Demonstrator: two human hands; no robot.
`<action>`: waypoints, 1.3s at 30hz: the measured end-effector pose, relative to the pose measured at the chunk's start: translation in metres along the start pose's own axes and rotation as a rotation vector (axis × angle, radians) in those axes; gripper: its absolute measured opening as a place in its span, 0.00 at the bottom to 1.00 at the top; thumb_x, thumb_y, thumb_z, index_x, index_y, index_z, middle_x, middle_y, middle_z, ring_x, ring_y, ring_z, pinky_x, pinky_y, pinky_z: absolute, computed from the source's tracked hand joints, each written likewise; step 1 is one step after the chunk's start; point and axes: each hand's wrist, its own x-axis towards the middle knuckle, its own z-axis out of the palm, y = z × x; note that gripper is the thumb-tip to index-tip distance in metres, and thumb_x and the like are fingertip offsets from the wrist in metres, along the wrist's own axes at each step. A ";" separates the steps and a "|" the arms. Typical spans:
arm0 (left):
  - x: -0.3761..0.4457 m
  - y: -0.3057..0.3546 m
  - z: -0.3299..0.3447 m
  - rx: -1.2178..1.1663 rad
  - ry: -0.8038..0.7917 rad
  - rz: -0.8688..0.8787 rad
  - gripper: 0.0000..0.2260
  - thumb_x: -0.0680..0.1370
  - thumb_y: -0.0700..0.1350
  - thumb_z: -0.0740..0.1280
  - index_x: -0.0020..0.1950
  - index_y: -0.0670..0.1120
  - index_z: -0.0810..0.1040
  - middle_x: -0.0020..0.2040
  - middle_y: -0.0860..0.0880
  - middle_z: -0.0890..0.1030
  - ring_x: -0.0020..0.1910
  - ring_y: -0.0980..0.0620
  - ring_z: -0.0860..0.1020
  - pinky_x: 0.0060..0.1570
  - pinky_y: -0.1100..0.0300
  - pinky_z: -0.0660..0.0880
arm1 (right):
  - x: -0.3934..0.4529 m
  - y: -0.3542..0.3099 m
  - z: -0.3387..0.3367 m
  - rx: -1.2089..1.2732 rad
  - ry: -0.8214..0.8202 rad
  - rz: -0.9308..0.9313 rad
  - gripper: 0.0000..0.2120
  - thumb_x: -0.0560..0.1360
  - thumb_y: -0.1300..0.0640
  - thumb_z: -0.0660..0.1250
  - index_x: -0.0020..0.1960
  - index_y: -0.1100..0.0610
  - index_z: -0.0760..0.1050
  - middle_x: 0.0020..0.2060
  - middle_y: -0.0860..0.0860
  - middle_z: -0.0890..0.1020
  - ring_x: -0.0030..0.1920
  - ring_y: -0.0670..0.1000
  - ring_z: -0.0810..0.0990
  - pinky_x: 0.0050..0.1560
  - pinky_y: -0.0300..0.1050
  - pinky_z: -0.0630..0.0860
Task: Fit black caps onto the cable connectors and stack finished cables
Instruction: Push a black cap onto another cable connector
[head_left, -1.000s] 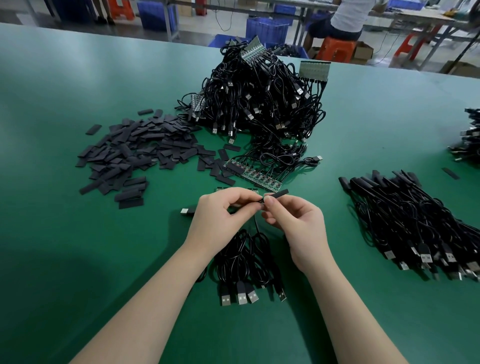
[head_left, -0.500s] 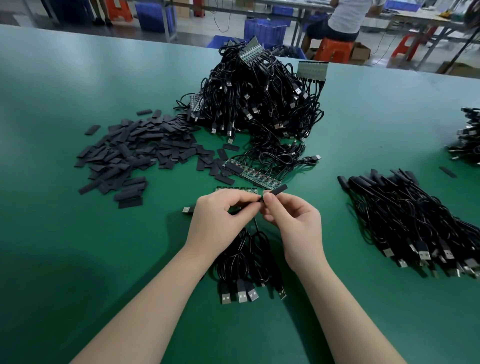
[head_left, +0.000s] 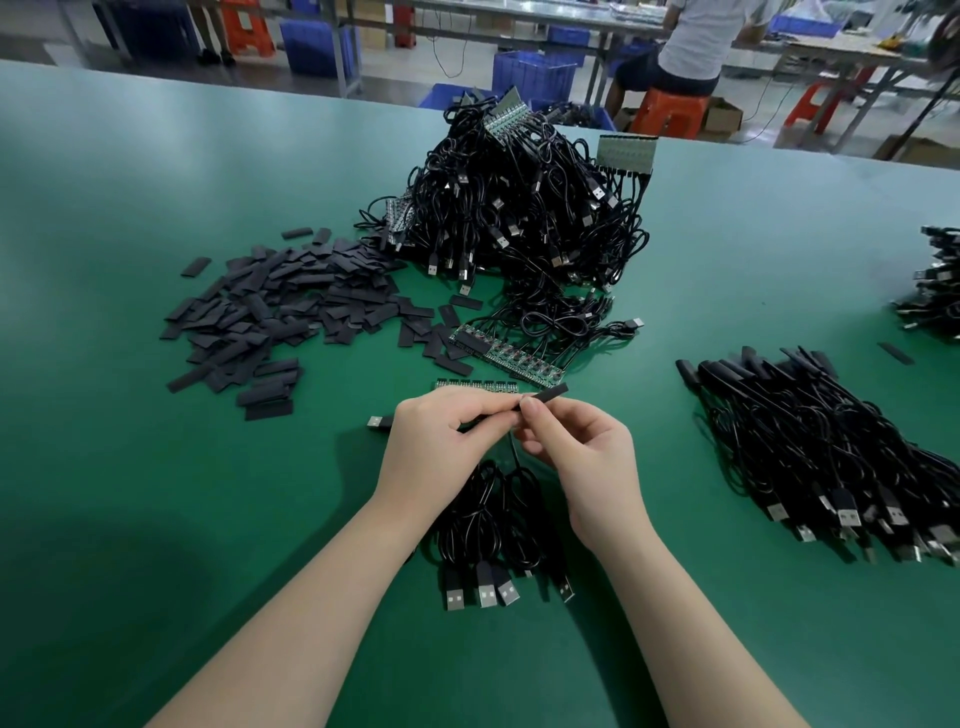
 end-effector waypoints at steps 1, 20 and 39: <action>0.000 0.000 0.000 0.001 -0.013 -0.004 0.10 0.72 0.38 0.75 0.50 0.50 0.86 0.45 0.63 0.83 0.48 0.64 0.81 0.50 0.69 0.75 | 0.000 0.000 0.000 -0.001 -0.009 0.007 0.06 0.74 0.53 0.74 0.38 0.50 0.84 0.32 0.48 0.82 0.35 0.46 0.77 0.42 0.40 0.77; 0.000 -0.004 -0.002 0.022 0.006 -0.022 0.09 0.70 0.41 0.77 0.49 0.48 0.87 0.45 0.61 0.83 0.47 0.64 0.81 0.50 0.68 0.76 | -0.008 -0.002 0.001 -0.290 0.116 -0.260 0.21 0.76 0.60 0.72 0.61 0.38 0.75 0.41 0.37 0.85 0.38 0.36 0.79 0.43 0.26 0.72; 0.003 -0.001 -0.004 0.202 -0.086 0.008 0.22 0.73 0.54 0.73 0.67 0.57 0.77 0.55 0.60 0.83 0.52 0.60 0.78 0.57 0.64 0.71 | -0.001 -0.024 0.006 0.024 0.156 -0.089 0.07 0.78 0.63 0.68 0.45 0.54 0.83 0.43 0.53 0.87 0.45 0.48 0.85 0.49 0.43 0.81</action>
